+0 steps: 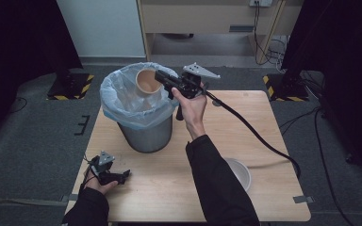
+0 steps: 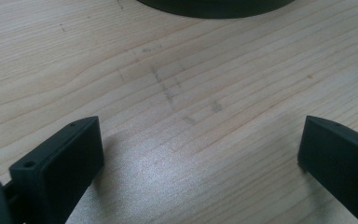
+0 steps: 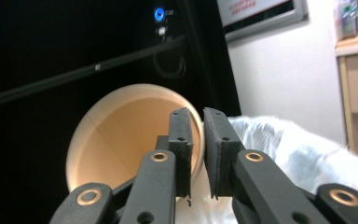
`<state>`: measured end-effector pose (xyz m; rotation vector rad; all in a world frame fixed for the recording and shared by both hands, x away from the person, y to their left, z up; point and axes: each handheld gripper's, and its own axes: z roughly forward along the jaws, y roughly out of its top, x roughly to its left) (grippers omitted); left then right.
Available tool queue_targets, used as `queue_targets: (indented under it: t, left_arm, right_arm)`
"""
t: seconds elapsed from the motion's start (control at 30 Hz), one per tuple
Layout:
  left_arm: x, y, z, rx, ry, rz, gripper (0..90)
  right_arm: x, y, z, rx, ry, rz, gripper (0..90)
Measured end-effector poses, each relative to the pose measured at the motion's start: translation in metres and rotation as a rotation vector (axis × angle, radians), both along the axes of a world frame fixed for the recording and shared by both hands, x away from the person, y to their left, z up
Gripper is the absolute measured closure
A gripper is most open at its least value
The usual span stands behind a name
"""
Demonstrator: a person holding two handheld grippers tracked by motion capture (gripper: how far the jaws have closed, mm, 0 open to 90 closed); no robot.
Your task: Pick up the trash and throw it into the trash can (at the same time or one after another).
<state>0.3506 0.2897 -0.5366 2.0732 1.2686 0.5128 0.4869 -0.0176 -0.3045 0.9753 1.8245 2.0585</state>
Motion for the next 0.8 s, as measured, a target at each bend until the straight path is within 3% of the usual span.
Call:
queue_targets:
  t: [0.13,0.3,0.33,0.4,0.53,0.7,0.8]
  left_arm:
    - [0.000,0.000,0.000,0.000,-0.001,0.001,0.0]
    - [0.000,0.000,0.000,0.000,-0.001,0.000,0.0]
    - [0.000,0.000,0.000,0.000,0.000,0.000,0.0]
    - [0.000,0.000,0.000,-0.002,0.000,0.000,0.0]
    - [0.000,0.000,0.000,0.001,0.001,-0.001,0.0]
    - [0.000,0.000,0.000,0.001,0.000,-0.001,0.0]
    - [0.000,0.000,0.000,0.001,0.001,-0.001,0.0]
  right_arm:
    - [-0.002,-0.002,0.001,-0.028,-0.007,0.008,76.3]
    - [-0.013,-0.017,0.015,-0.040,-0.049,-0.005,73.6]
    - [-0.018,-0.022,0.020,-0.053,-0.063,-0.014,71.9]
    - [-0.027,-0.040,0.027,-0.018,-0.070,-0.021,69.8]
    - [-0.041,-0.065,0.031,-0.040,-0.085,-0.035,68.5]
    - [-0.065,-0.109,0.028,-0.053,-0.100,-0.060,66.5]
    - [-0.079,-0.126,0.019,-0.079,-0.081,-0.058,64.5]
